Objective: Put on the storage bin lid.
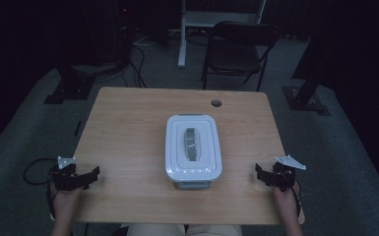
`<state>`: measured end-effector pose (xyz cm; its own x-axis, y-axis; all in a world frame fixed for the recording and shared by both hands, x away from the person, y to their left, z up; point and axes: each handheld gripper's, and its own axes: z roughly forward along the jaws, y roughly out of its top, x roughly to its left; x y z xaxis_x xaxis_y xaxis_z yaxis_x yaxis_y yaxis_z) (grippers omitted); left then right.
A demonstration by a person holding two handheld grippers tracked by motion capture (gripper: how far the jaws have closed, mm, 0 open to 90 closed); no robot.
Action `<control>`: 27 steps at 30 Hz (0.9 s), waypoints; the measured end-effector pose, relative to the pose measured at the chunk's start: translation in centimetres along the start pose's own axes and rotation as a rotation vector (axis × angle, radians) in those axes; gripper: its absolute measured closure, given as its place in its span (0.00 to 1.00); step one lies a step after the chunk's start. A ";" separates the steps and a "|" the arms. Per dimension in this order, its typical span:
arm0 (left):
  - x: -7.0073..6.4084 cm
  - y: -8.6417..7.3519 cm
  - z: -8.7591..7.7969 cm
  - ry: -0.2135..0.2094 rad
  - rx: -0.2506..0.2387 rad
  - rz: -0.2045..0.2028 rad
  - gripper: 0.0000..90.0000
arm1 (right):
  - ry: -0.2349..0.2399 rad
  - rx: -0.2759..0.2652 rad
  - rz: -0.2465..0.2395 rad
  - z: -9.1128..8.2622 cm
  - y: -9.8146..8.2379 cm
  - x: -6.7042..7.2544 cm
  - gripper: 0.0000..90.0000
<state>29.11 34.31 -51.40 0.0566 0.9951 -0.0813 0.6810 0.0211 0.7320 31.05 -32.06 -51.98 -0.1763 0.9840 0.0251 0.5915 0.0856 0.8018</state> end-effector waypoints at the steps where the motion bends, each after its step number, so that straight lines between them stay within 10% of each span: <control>1: 0.0 0.0 0.0 0.003 0.003 0.003 0.01 | -0.005 0.010 0.006 0.0 -0.1 -0.1 0.13; 27: -0.9 -0.7 0.7 0.084 0.070 0.044 0.01 | -0.031 0.124 0.010 0.8 -0.4 -0.4 0.13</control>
<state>29.09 33.31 -52.37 0.0277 0.9996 0.0088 0.7286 -0.0262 0.6844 31.54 -32.38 -52.78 -0.1463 0.9892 0.0129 0.6861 0.0920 0.7217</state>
